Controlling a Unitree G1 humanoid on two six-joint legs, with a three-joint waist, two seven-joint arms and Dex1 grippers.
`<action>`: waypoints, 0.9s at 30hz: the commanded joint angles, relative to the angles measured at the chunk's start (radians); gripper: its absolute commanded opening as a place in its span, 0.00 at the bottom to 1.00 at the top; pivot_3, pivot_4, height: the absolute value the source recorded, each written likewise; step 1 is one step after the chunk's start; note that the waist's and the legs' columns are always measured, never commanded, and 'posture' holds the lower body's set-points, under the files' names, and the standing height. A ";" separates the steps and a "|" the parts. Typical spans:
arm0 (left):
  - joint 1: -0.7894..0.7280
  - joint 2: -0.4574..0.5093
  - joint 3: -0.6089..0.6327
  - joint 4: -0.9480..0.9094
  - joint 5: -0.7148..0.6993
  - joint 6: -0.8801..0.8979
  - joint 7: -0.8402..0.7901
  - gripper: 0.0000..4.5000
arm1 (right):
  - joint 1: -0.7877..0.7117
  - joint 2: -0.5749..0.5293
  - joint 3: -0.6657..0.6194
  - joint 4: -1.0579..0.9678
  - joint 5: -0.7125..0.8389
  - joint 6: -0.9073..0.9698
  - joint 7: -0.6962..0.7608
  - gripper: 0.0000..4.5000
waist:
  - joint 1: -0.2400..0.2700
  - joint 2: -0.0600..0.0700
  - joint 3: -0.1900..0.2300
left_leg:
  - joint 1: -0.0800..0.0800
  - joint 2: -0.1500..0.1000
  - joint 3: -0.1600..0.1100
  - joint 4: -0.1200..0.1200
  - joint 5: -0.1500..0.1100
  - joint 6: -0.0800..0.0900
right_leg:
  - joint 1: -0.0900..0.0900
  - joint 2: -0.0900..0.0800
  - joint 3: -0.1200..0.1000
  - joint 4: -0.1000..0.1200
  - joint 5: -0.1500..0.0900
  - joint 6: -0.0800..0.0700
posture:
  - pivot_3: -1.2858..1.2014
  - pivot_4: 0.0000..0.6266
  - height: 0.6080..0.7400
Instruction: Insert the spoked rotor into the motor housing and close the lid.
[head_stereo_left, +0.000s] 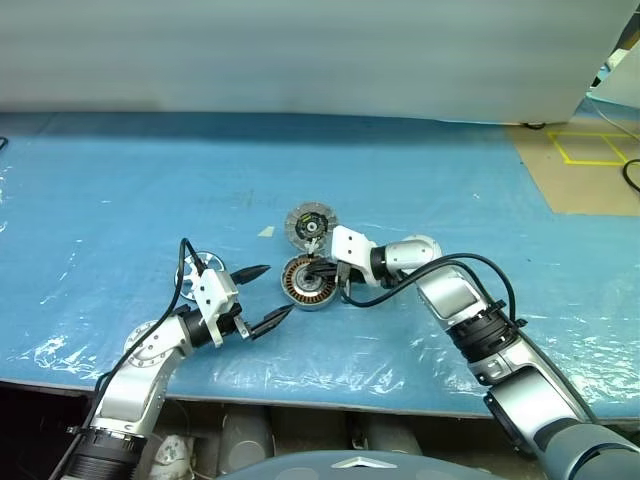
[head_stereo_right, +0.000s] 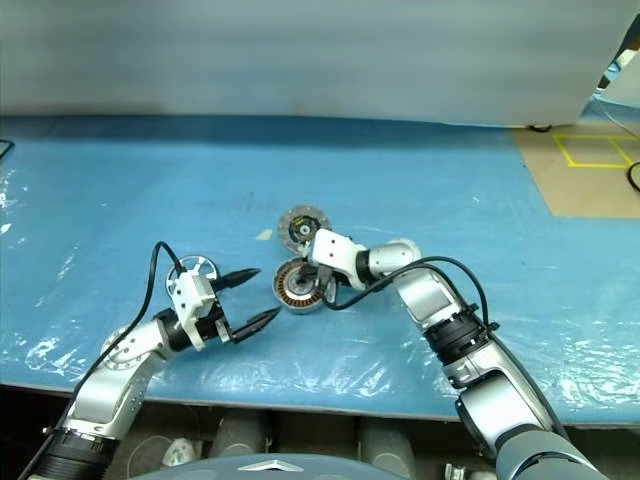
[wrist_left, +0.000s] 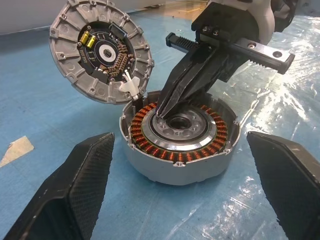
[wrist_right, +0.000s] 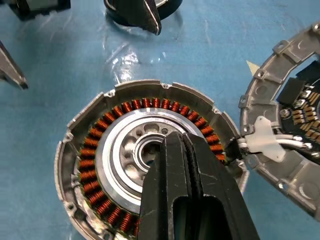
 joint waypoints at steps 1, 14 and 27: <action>-0.001 0.004 0.004 -0.018 -0.002 -0.017 0.000 1.00 | 0.016 0.007 -0.037 -0.003 0.068 -0.020 0.035 0.00 | 0.000 0.000 0.000 | -0.001 0.000 0.000 0.000 0.000 0.000 | -0.001 0.000 0.000 0.000 0.000 0.000 | 0.52 0.24 1.00; -0.036 0.043 0.140 -0.116 -0.092 0.155 0.109 1.00 | -0.001 -0.017 -0.062 0.030 0.086 -0.129 0.069 0.00 | 0.000 0.000 0.000 | -0.003 0.000 0.000 0.000 0.000 0.000 | -0.003 0.000 0.000 0.000 0.000 0.000 | 0.52 0.24 1.00; -0.025 0.395 0.338 -0.162 -0.260 0.457 -0.060 0.64 | 0.018 0.009 -0.043 0.032 0.071 -0.138 0.041 0.00 | -0.001 -0.001 0.001 | -0.004 0.000 0.000 -0.001 0.000 -0.001 | -0.004 0.001 -0.001 0.000 0.000 -0.001 | 0.52 0.24 1.00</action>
